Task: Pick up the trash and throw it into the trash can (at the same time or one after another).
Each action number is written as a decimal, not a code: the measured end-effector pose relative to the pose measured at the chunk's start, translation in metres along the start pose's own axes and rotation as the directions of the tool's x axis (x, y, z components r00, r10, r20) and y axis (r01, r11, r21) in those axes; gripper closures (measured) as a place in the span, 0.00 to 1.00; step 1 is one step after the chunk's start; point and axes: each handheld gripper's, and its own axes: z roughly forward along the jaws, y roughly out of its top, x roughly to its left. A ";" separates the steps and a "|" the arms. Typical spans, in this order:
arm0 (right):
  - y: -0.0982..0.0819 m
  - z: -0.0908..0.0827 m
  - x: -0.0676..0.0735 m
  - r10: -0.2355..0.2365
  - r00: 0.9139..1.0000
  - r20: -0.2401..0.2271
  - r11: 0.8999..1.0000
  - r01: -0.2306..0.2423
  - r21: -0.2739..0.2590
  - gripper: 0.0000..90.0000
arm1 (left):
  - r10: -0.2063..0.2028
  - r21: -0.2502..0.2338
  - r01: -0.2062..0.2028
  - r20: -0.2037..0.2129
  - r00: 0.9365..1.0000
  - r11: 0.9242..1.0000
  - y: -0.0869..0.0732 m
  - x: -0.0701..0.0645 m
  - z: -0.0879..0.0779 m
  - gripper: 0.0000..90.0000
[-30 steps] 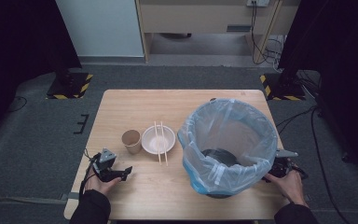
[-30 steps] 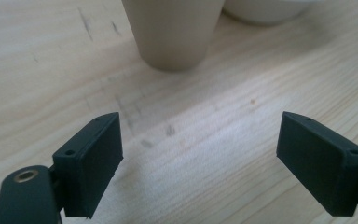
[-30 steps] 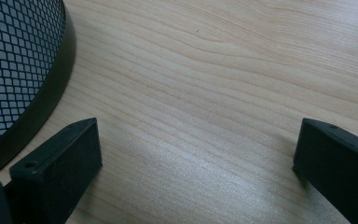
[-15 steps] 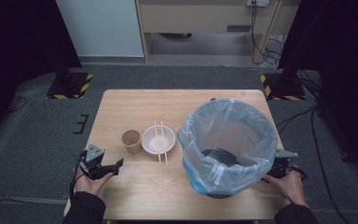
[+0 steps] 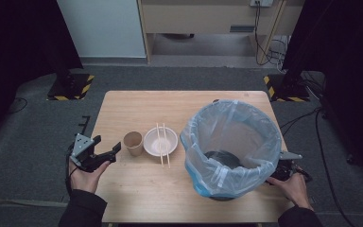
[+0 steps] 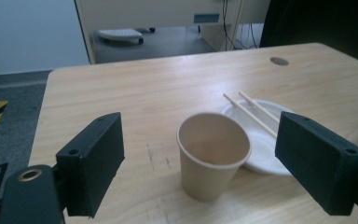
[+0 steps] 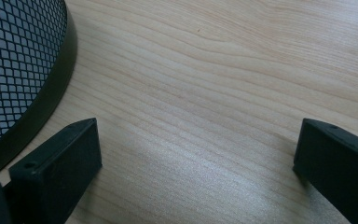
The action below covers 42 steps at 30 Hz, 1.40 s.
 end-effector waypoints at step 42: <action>0.001 0.001 0.002 -0.002 1.000 -0.001 1.000 0.002 -0.004 0.02 | -0.009 0.197 0.013 -0.023 1.000 0.980 -0.021 0.010 0.093 0.40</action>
